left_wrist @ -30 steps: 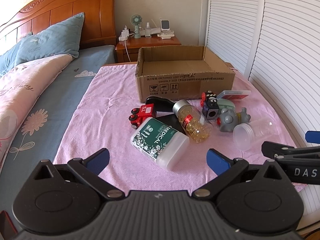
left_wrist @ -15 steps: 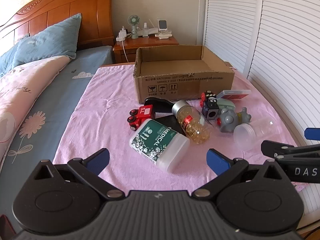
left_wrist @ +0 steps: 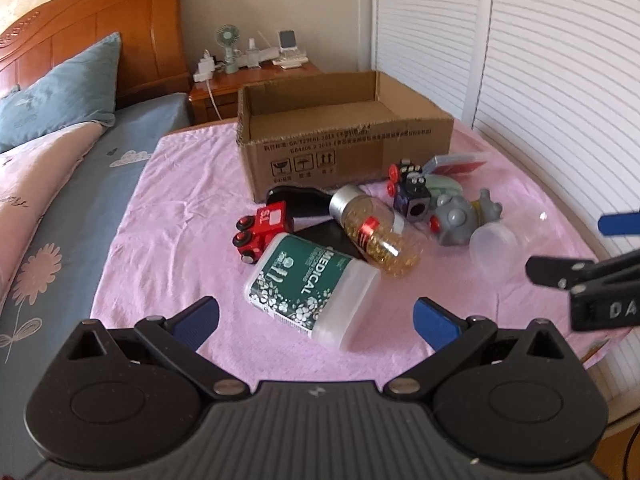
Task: Organize rigid objects
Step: 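Move the left tool to the white MEDICAL bottle while the right tool approaches the clear jar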
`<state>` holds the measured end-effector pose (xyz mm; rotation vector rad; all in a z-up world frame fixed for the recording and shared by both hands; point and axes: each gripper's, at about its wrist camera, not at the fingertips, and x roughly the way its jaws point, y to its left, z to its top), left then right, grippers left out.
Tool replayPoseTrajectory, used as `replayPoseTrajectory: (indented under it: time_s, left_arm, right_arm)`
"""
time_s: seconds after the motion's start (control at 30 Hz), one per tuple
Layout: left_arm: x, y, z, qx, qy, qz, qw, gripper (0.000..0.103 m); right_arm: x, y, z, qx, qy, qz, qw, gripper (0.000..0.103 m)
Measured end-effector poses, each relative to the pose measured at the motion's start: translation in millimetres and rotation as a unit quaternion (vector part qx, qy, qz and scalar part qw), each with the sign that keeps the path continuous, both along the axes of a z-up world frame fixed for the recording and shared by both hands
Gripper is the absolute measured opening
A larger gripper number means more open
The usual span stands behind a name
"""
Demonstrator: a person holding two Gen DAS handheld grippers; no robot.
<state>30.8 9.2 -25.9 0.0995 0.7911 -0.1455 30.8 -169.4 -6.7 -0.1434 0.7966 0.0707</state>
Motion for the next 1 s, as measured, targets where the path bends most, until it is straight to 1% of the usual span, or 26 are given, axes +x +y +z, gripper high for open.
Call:
replayPoseTrajectory:
  time_s: [0.13,0.37,0.5,0.57,0.67,0.77,0.9,1.0]
  left_arm:
    - [11.5,5.4,-10.0,0.0,0.017,-0.012,0.9998,0.102]
    - [35.9,5.8,-16.8,0.003,0.012,-0.05,0.9987,0.102]
    - [51.3,4.4,-24.4,0.012,0.021,-0.069,0.9973,0.102]
    - [55.9,3.9,-28.1,0.013,0.028,-0.078,0.9965,0.102]
    - [60.1,4.5,-32.1,0.019,0.029,-0.093,0.9951,0.102]
    - [63.9,6.1,-34.9,0.013,0.034,-0.102,0.9942,0.102]
    - [65.6,8.0,-37.0,-0.001,0.04,-0.109,0.9932,0.102]
    - [64.0,7.9,-37.3,-0.003,0.039,-0.112,0.9929,0.099]
  right_arm:
    - [7.1,-10.1,-6.8,0.007,-0.001,0.018,1.0,0.103]
    - [22.0,-25.7,-14.3,0.022,0.004,0.03,0.999,0.103]
    - [28.8,-31.0,-15.9,0.041,0.005,0.037,0.998,0.103]
    - [32.0,-32.6,-17.4,0.042,0.007,0.042,0.998,0.103]
    - [35.4,-35.4,-19.2,0.041,0.007,0.049,0.998,0.103]
    - [40.2,-39.6,-22.9,0.049,0.013,0.058,0.997,0.103]
    - [44.7,-43.7,-28.4,0.054,0.018,0.056,0.997,0.103]
    - [44.9,-45.3,-29.9,0.058,0.019,0.055,0.997,0.103]
